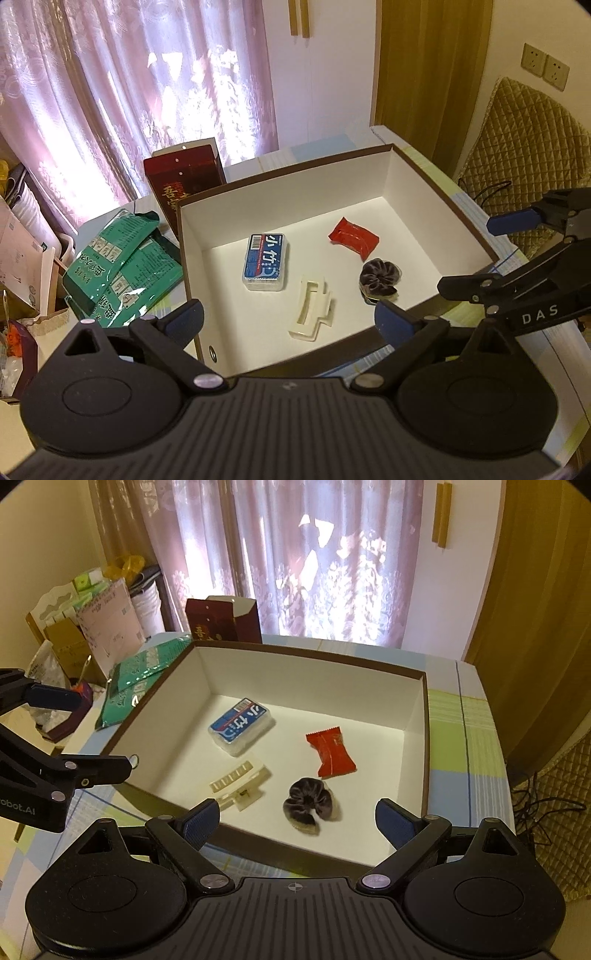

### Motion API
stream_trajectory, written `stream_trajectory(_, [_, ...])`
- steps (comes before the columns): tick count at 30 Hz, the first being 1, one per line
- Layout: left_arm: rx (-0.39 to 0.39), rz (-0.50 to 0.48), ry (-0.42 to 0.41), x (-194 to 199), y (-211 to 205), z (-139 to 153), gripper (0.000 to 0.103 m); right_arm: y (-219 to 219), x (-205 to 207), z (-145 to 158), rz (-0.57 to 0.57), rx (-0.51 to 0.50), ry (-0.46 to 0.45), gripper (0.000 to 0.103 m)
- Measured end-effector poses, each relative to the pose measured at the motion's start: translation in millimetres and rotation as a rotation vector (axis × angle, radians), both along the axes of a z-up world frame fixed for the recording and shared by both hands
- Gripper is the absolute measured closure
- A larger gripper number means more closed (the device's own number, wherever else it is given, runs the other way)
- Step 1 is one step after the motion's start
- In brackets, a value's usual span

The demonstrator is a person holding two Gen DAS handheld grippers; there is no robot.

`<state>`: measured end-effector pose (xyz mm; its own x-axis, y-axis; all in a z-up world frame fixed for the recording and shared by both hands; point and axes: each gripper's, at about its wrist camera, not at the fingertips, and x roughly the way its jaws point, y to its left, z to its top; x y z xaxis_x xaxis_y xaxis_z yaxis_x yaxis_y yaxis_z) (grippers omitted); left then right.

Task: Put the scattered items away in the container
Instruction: 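Move both grippers back from the box toward the items on the cloth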

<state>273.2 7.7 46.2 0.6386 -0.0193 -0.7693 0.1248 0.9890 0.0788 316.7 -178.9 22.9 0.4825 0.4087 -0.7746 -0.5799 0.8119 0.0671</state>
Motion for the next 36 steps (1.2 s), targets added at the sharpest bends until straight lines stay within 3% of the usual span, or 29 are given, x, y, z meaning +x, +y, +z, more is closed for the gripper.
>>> stream_trajectory(18, [-0.066, 0.022, -0.054, -76, 13, -1, 0.004, -13, -62, 6, 0.012, 0.027, -0.040, 0.007])
stream_trajectory(36, [-0.070, 0.057, -0.014, -124, 28, -44, 0.004, -43, -105, -33, -0.023, 0.078, 0.001, 0.007])
